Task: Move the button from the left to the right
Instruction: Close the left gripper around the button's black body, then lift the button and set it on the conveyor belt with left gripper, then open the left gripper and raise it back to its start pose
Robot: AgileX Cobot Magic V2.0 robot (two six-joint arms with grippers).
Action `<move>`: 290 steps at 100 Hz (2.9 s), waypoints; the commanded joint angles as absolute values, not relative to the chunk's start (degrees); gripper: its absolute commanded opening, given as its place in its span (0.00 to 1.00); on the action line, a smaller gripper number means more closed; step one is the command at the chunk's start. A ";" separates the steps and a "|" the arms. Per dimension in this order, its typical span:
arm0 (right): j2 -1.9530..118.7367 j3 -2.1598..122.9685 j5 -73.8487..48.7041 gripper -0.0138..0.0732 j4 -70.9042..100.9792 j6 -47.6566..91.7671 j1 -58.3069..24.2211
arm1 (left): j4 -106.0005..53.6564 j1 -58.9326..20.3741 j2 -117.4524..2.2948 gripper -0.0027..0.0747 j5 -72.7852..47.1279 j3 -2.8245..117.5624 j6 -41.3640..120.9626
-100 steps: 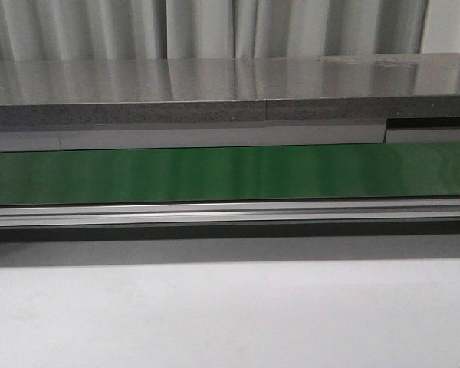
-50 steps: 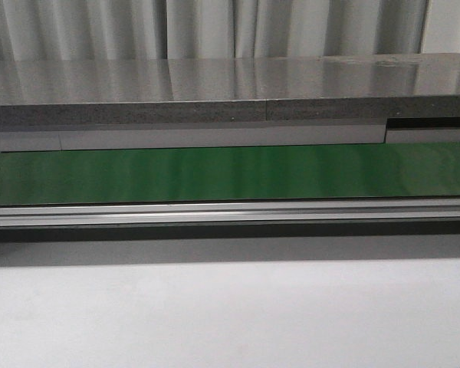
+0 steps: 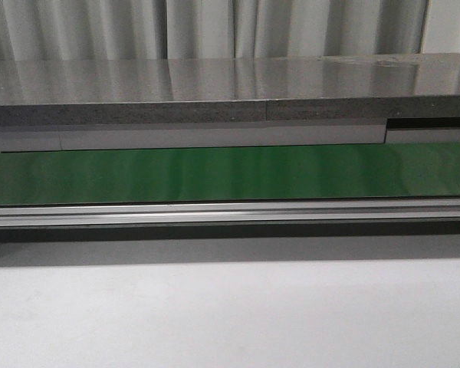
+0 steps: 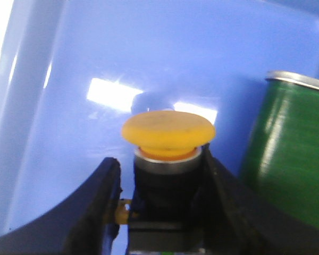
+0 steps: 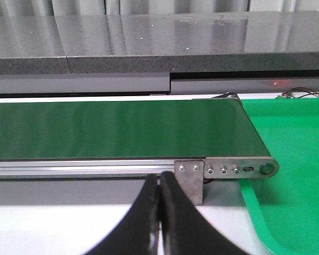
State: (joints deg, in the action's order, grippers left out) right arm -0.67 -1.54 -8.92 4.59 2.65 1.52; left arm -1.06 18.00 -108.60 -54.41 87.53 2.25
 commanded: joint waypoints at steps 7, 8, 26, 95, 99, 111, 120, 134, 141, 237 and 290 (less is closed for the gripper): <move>-1.80 -0.70 -4.34 0.08 4.31 2.93 1.48 | -5.66 16.90 -103.43 0.06 -55.98 89.41 5.60; -1.80 -0.70 -4.34 0.08 4.31 2.93 1.48 | -5.66 16.62 -103.24 0.06 -55.98 89.41 5.60; -1.80 -0.70 -4.37 0.08 4.31 2.93 1.48 | -5.66 13.29 -103.28 0.06 -56.46 89.41 5.60; -1.80 -0.70 -4.41 0.08 4.31 2.93 1.48 | -4.97 7.38 -106.05 0.06 -57.59 88.42 6.84; -1.80 -0.70 -4.41 0.08 4.31 2.93 1.48 | -4.97 7.38 -106.32 0.06 -57.73 88.32 6.84; -1.80 -0.70 -4.41 0.08 4.31 2.93 1.48 | -4.97 7.38 -106.58 0.09 -57.52 88.29 6.84; -1.80 -0.70 -4.41 0.08 4.31 2.93 1.48 | -4.97 7.38 -106.58 0.18 -57.52 88.29 6.84; -1.80 -0.70 -4.41 0.08 4.31 2.93 1.48 | -4.97 7.38 -106.58 0.50 -57.76 88.29 6.84; -1.80 -0.70 -4.41 0.08 4.31 2.93 1.48 | -4.97 7.38 -106.58 0.65 -57.76 88.29 6.84; -1.80 -0.70 -4.44 0.08 4.31 2.93 1.48 | -7.54 0.81 -87.91 0.84 -48.79 82.22 7.10; -1.80 -0.70 -4.44 0.08 4.31 2.93 1.48 | -7.67 -1.64 -56.78 0.84 -26.32 54.03 7.10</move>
State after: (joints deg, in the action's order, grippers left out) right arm -0.67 -1.54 -8.92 4.59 2.65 1.52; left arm -6.80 -1.11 -62.58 -33.58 56.24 7.10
